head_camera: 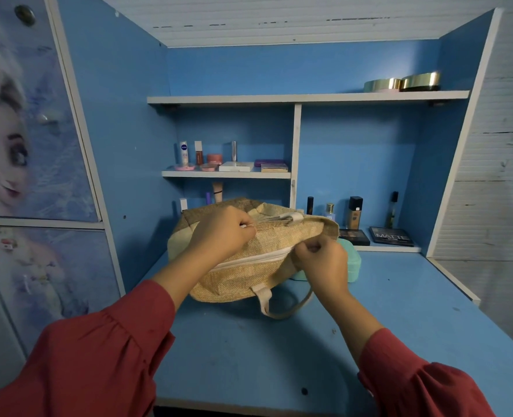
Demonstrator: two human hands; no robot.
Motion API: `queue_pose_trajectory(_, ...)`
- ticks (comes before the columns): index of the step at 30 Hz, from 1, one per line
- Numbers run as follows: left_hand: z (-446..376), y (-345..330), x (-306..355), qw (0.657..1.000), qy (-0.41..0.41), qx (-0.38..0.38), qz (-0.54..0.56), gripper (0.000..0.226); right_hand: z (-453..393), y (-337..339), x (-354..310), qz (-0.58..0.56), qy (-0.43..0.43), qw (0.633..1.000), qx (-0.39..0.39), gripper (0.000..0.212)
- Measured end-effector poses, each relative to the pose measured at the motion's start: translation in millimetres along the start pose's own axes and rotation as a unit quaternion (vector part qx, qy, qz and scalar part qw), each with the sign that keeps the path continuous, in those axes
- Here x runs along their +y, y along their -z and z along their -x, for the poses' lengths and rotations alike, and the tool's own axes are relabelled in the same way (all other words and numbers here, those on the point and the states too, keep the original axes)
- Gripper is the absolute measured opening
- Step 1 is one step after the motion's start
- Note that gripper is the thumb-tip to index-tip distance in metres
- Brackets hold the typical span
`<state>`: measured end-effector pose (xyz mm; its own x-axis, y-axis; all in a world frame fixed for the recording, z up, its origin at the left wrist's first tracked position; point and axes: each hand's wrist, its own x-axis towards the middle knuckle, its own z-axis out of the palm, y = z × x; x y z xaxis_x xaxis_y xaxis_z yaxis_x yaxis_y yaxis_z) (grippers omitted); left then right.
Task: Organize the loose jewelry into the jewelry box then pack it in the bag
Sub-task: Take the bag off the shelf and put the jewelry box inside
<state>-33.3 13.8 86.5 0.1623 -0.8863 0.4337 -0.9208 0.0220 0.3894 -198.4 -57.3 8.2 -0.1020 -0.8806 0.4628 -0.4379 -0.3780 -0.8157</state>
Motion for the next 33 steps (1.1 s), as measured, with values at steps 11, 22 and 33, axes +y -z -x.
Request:
queue_pose_trajectory(11, 0.4, -4.9, 1.0, 1.0, -0.011, 0.026, -0.001, 0.018, 30.1, -21.0, -15.5, 0.015, 0.049, 0.997, -0.054, 0.013)
queue_pose_trajectory(22, -0.9, -4.0, 1.2, 0.999, -0.018, 0.015, -0.041, 0.012, 32.2, -15.8, -18.2, -0.098, -0.039, 0.994, -0.031, 0.01)
queue_pose_trajectory(33, 0.0, -11.9, 8.9, 1.0, -0.012, -0.003, -0.02, 0.015, 49.5, -27.8, -22.5, -0.042, 0.038, 0.998, -0.04, 0.01)
